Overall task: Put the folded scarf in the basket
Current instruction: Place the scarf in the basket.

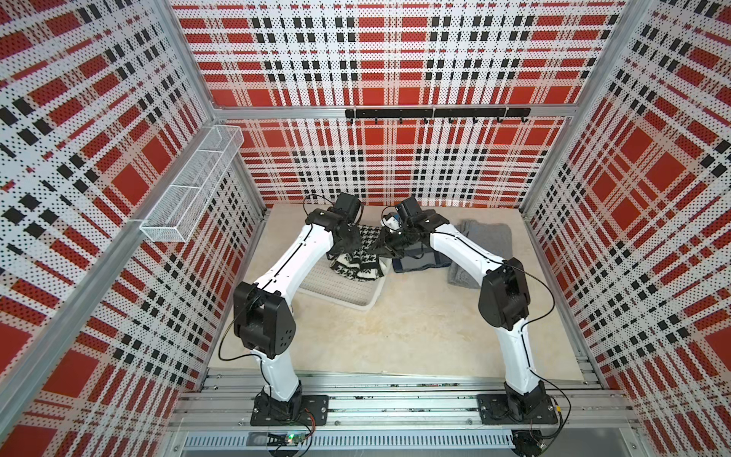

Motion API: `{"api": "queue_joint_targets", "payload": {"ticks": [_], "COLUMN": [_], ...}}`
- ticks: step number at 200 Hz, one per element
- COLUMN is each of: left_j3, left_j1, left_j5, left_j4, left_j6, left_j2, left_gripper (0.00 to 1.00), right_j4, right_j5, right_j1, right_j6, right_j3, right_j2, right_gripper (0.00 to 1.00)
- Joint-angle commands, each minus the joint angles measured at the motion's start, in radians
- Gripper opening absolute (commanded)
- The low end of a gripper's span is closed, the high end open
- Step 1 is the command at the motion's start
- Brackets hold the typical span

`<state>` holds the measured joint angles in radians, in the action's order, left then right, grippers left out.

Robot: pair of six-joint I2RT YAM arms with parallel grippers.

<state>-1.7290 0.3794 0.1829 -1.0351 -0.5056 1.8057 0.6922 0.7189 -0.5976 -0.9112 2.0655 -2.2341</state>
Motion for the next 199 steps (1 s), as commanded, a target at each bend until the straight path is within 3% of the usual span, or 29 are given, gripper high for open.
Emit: {"api": "queue_joint_targets", "payload": {"ticks": [1, 52, 119, 199], "left_j3": [0.021, 0.059, 0.139, 0.262], "left_j1": [-0.036, -0.088, -0.155, -0.171], "left_j5": [0.112, 0.173, 0.173, 0.194], "left_j4": [0.056, 0.083, 0.193, 0.275], "left_j6": [0.021, 0.069, 0.117, 0.115], "left_j2": [-0.007, 0.044, 0.107, 0.120], "left_gripper": [0.00, 0.00, 0.00, 0.00], "right_j4": [0.012, 0.091, 0.087, 0.151], "right_j5": [0.092, 0.118, 0.052, -0.041], "right_j1": [-0.050, -0.095, -0.122, -0.120], "right_j6": [-0.049, -0.084, -0.159, -0.136], "right_j3": [0.096, 0.162, 0.165, 0.225], "right_j2": [-0.080, -0.189, -0.260, -0.299], "right_gripper": [0.00, 0.00, 0.00, 0.00]}}
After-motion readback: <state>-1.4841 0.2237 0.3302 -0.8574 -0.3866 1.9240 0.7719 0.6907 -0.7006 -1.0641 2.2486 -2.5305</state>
